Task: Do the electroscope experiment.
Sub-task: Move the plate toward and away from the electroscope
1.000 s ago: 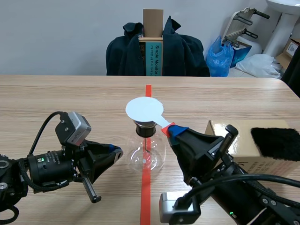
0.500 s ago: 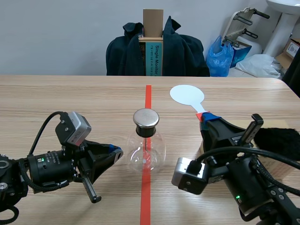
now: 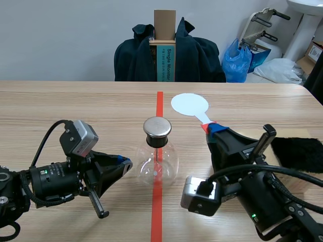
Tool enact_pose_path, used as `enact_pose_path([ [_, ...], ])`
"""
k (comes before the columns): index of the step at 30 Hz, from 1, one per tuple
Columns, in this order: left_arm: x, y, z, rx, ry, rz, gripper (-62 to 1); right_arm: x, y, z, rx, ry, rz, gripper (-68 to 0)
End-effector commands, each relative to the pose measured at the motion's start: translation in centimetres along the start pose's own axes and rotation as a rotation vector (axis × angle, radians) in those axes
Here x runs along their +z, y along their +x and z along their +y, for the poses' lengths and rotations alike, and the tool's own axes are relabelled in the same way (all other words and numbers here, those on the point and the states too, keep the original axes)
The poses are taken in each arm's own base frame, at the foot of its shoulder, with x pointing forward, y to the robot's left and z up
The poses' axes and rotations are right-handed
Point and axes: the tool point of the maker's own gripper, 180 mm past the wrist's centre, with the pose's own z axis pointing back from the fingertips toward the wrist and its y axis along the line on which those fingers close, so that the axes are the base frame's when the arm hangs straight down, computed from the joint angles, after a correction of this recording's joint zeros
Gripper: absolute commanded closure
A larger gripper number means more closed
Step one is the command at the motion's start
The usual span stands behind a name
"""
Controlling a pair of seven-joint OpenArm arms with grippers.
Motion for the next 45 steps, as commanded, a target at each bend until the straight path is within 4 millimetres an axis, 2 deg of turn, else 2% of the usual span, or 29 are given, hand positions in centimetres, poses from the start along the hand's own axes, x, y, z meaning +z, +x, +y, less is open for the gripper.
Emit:
enact_pose_path([
  [1,-0.2,1.4,0.3,-0.008,0.007,-0.044,-2.7,-0.2,-0.1,-1.2,0.025,-0.047,-0.021,-0.8],
  [11,-0.2,1.4,0.3,-0.009,0.007,-0.045,-2.7,0.1,3.1,-1.1,0.03,-0.048,-0.202,-0.8],
  [19,-0.2,1.4,0.3,-0.009,0.007,-0.045,-2.7,0.5,4.5,-0.9,0.025,-0.038,-0.276,-0.8],
  [36,-0.2,1.4,0.3,-0.009,0.007,-0.045,-2.7,0.6,4.9,-0.9,0.024,-0.034,-0.301,-0.8],
  [45,-0.2,1.4,0.3,-0.009,0.007,-0.045,-2.7,0.2,3.5,-0.9,0.022,-0.035,-0.219,-0.8],
])
